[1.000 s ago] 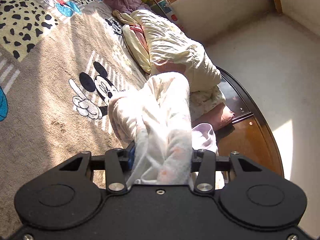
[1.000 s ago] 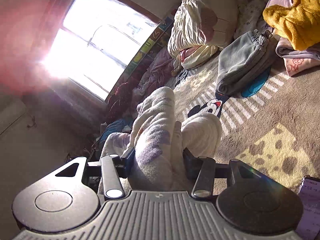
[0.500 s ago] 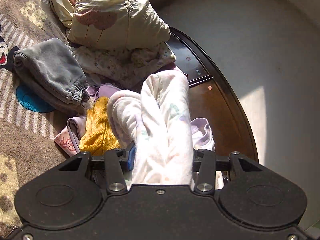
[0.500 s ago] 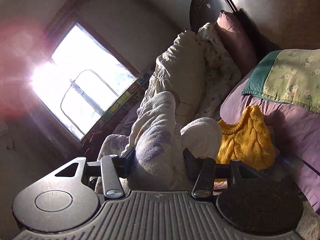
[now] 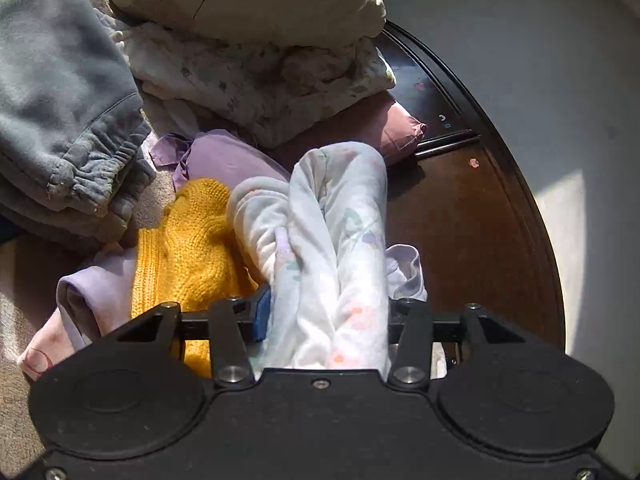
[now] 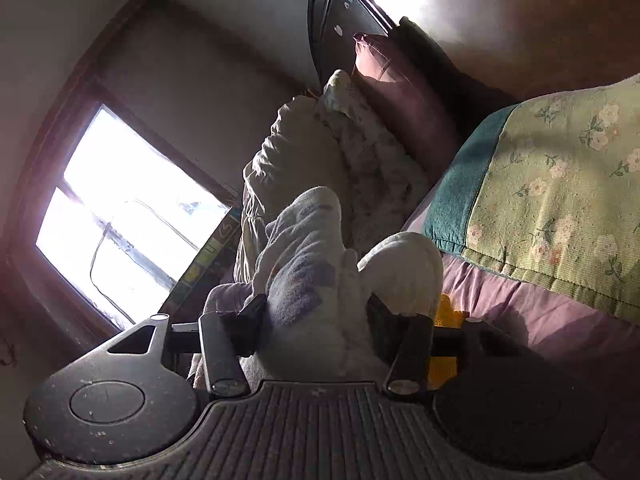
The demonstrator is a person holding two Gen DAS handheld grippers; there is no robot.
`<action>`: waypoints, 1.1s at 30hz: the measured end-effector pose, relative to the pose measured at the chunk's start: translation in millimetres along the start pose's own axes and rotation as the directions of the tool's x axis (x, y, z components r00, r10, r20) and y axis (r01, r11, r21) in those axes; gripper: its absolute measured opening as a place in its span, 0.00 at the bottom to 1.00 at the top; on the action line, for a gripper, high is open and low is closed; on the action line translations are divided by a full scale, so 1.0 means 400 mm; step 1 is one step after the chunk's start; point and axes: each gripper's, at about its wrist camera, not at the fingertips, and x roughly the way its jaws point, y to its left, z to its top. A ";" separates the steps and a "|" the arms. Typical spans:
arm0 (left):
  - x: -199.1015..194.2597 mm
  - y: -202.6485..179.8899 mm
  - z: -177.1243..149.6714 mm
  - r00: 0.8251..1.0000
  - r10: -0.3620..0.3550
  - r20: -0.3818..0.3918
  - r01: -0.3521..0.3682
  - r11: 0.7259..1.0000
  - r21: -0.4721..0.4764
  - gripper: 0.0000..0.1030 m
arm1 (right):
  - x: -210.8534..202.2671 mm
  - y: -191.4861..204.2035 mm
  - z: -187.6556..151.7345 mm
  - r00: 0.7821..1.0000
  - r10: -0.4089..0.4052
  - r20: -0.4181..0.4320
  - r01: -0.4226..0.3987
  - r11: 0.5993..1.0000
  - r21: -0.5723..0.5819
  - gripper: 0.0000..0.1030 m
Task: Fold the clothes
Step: 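Carry the bundle with both grippers to the clothes stack by the bed, then lower the bundle onto the yellow knit and open both grippers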
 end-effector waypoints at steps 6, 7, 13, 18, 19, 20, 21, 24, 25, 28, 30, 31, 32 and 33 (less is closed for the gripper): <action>0.024 0.035 0.030 0.999 0.040 -0.024 -0.041 0.999 -0.005 0.48 | 0.144 -0.166 -0.094 0.994 -0.031 -0.104 0.048 0.986 0.161 0.81; 0.021 0.029 0.032 0.999 0.034 -0.028 -0.034 0.999 -0.011 0.51 | 0.140 -0.154 -0.091 0.995 -0.039 -0.091 0.051 0.989 0.138 0.81; -0.057 -0.025 0.025 1.000 -0.011 0.005 0.011 1.000 -0.021 0.75 | 0.045 -0.019 -0.052 0.988 -0.142 0.060 0.145 0.988 -0.049 0.77; -0.181 -0.051 0.010 0.999 -0.041 0.025 0.041 0.999 0.009 0.78 | -0.073 0.089 -0.068 0.974 -0.152 0.167 0.181 0.968 -0.174 0.77; -0.216 -0.054 0.005 0.999 -0.043 0.030 0.042 0.999 0.020 0.78 | -0.103 0.109 -0.079 0.975 -0.138 0.175 0.172 0.966 -0.194 0.78; -0.255 -0.054 -0.001 0.998 -0.043 0.035 0.042 0.999 0.031 0.78 | -0.123 0.125 -0.095 0.976 -0.132 0.176 0.167 0.965 -0.203 0.78; -0.292 -0.052 -0.007 0.998 -0.037 0.044 0.035 0.999 0.041 0.79 | -0.144 0.144 -0.115 0.977 -0.132 0.170 0.168 0.962 -0.214 0.78; -0.412 -0.047 -0.030 0.997 -0.006 0.076 0.000 0.997 0.075 0.79 | -0.193 0.201 -0.189 0.983 -0.111 0.147 0.146 0.955 -0.257 0.78; -0.466 -0.047 -0.039 0.996 0.006 0.090 -0.016 0.995 0.101 0.79 | -0.210 0.227 -0.217 0.985 -0.101 0.141 0.137 0.953 -0.270 0.80; -0.623 -0.049 -0.079 0.987 0.079 0.139 -0.107 0.973 0.204 0.83 | -0.263 0.306 -0.307 0.988 -0.107 0.108 0.132 0.954 -0.270 0.81; -0.725 -0.044 -0.112 0.977 0.124 0.174 -0.167 0.951 0.260 0.87 | -0.277 0.358 -0.383 0.990 -0.117 0.079 0.136 0.944 -0.302 0.81; -0.781 -0.037 -0.132 0.969 0.149 0.195 -0.201 0.938 0.283 0.87 | -0.284 0.391 -0.432 0.991 -0.119 0.061 0.133 0.937 -0.322 0.83; -0.830 -0.030 -0.150 0.960 0.174 0.218 -0.236 0.924 0.301 0.87 | -0.288 0.418 -0.475 0.992 -0.119 0.042 0.126 0.932 -0.339 0.84; -0.875 -0.022 -0.167 0.949 0.202 0.242 -0.272 0.911 0.310 0.87 | -0.290 0.447 -0.525 0.993 -0.118 0.022 0.118 0.925 -0.361 0.84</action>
